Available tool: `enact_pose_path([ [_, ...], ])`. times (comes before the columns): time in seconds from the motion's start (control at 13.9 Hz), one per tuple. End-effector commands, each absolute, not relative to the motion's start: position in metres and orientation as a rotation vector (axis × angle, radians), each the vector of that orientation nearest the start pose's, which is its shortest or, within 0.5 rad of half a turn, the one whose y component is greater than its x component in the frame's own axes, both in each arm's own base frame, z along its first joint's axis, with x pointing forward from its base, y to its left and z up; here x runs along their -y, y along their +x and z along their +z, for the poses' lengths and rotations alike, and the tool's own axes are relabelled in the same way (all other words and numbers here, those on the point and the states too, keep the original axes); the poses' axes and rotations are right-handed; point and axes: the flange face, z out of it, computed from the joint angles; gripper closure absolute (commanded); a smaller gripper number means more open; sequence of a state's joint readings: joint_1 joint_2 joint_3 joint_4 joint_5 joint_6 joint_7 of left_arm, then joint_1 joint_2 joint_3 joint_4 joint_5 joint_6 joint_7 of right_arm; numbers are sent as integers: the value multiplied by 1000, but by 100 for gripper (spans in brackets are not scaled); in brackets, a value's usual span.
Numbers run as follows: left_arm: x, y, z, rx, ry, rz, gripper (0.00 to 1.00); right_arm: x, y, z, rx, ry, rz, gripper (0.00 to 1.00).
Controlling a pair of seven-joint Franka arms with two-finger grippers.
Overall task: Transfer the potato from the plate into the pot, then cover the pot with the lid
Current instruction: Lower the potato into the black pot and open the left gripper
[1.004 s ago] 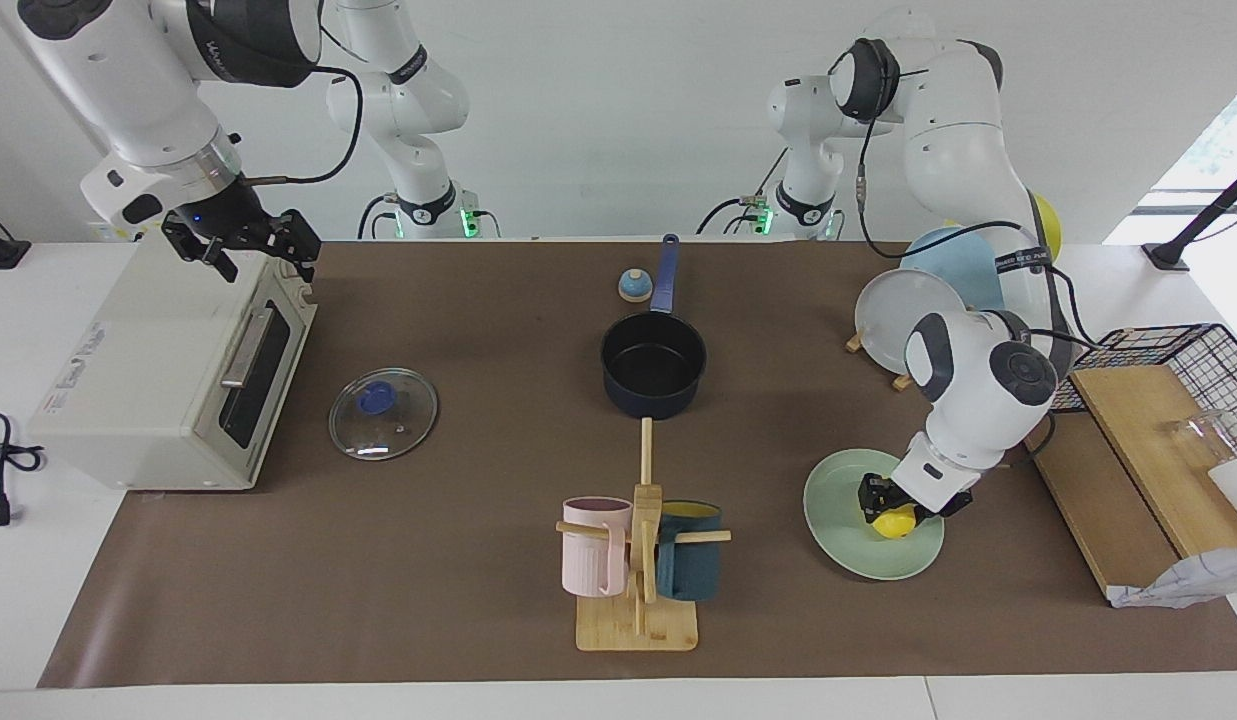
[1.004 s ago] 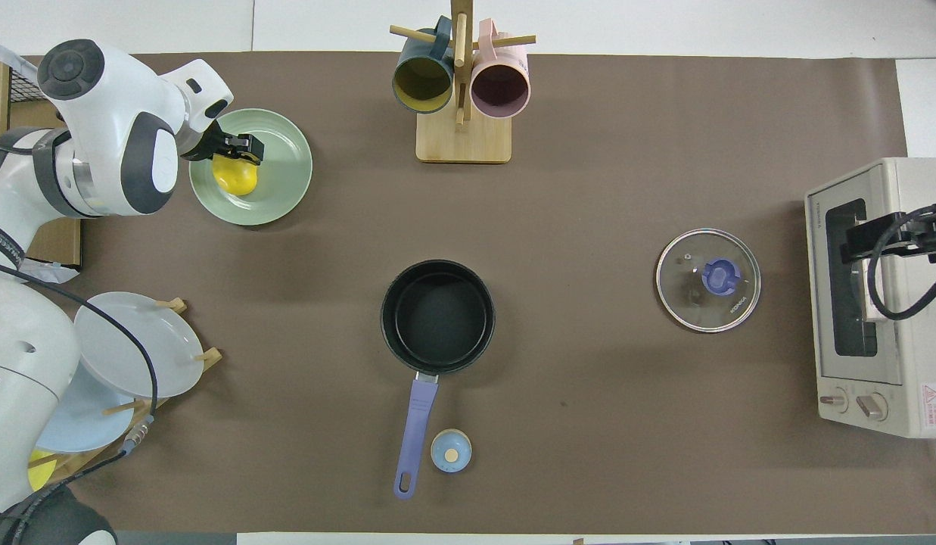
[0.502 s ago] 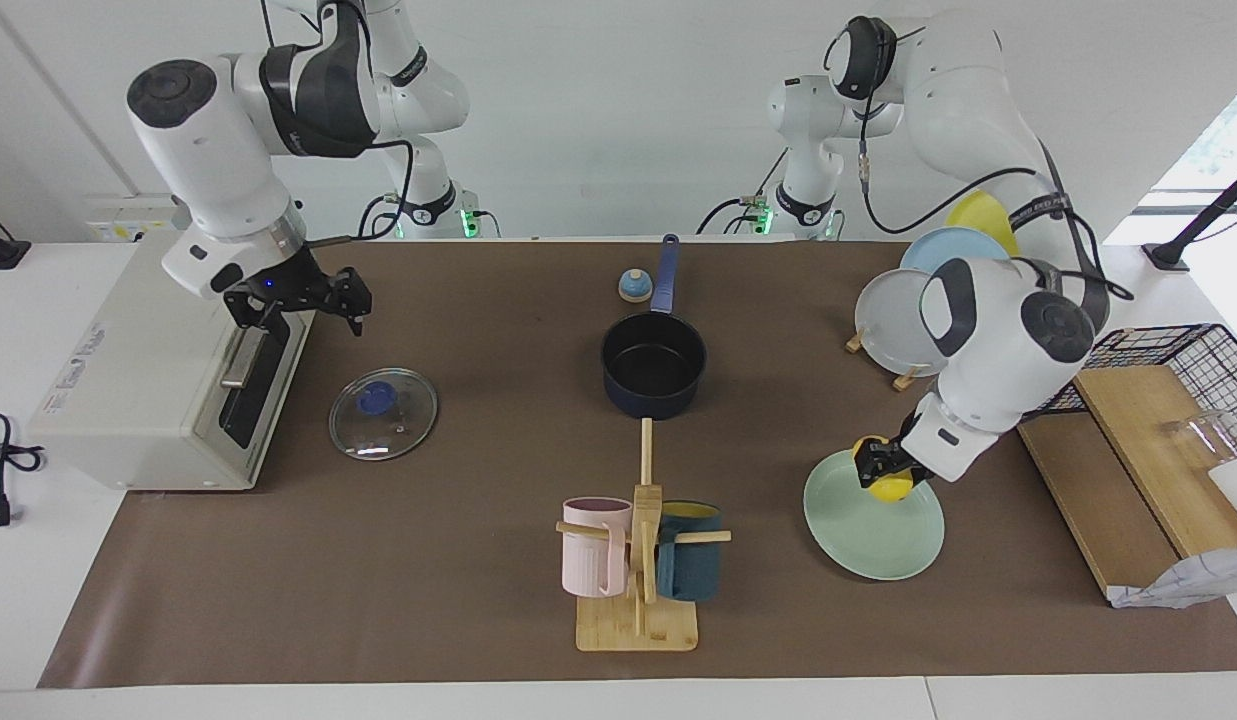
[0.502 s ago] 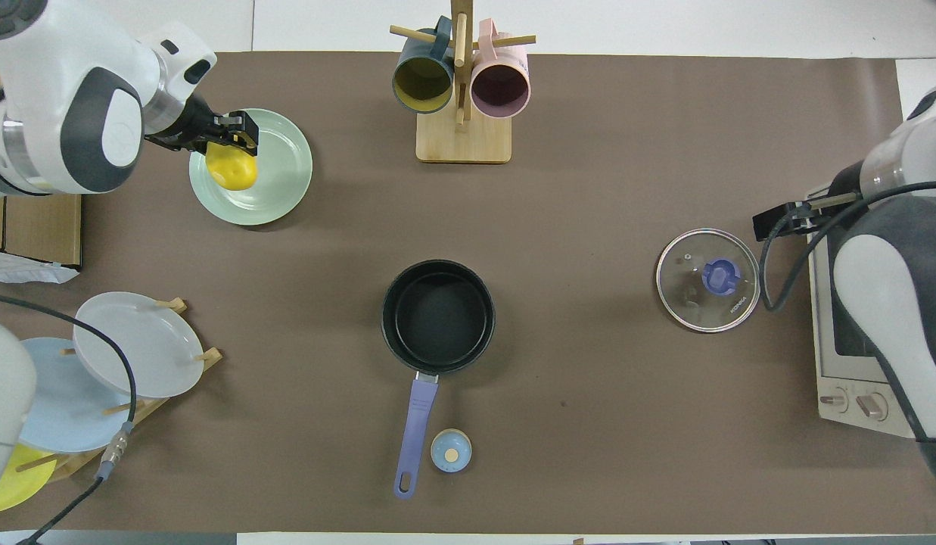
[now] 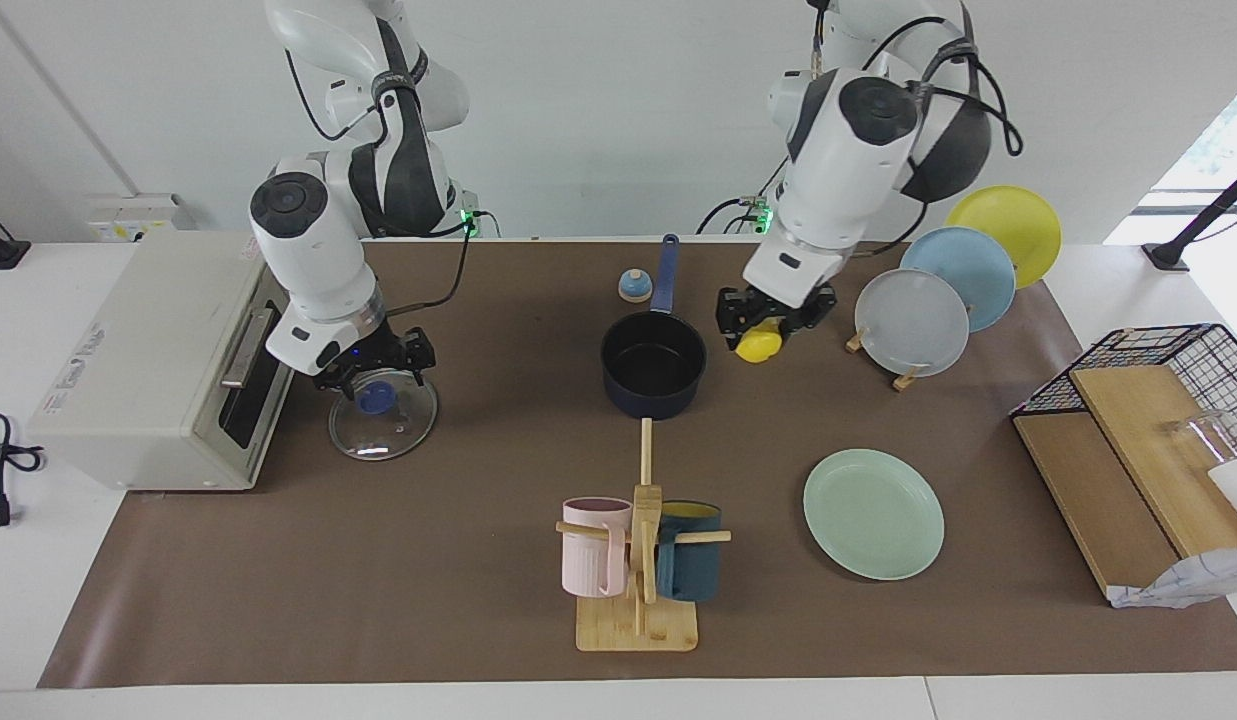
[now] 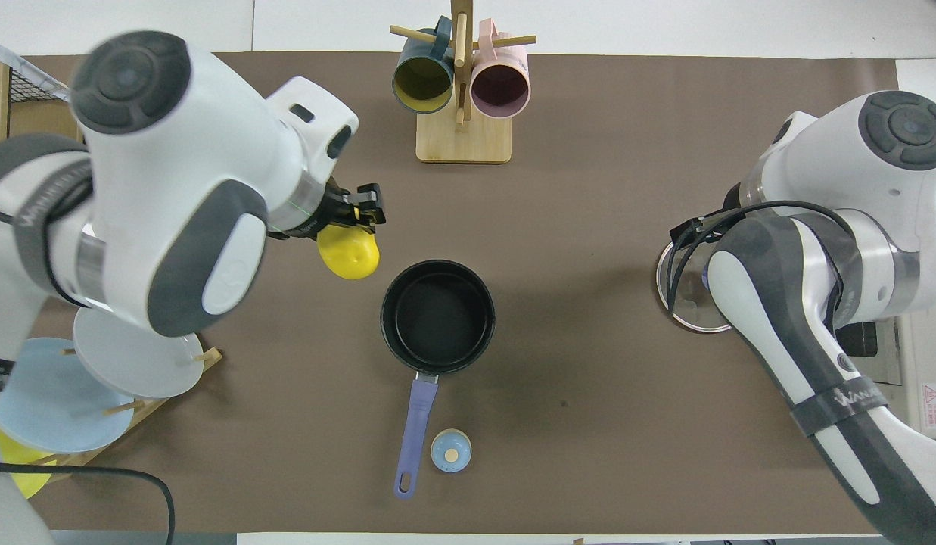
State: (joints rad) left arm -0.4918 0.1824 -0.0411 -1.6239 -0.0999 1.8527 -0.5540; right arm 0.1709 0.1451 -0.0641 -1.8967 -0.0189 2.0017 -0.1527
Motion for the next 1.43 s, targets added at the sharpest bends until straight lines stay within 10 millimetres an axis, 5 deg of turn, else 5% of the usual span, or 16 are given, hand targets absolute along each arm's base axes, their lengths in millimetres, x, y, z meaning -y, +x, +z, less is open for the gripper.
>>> enact_pose_path([
  [0.0, 345, 471, 466, 82, -3281, -44, 100, -47, 575, 417, 523, -3115, 58, 0],
  [0.5, 385, 429, 377, -56, -3268, -58, 100, -39, 530, 367, 666, -3084, 0, 0],
  [0.86, 392, 430, 351, -117, -3238, -77, 100, -11, 535, 350, 767, -3068, -38, 0],
  [1.36, 392, 427, 332, -229, -3218, -129, 100, -12, 539, 326, 682, -3084, -30, 0],
])
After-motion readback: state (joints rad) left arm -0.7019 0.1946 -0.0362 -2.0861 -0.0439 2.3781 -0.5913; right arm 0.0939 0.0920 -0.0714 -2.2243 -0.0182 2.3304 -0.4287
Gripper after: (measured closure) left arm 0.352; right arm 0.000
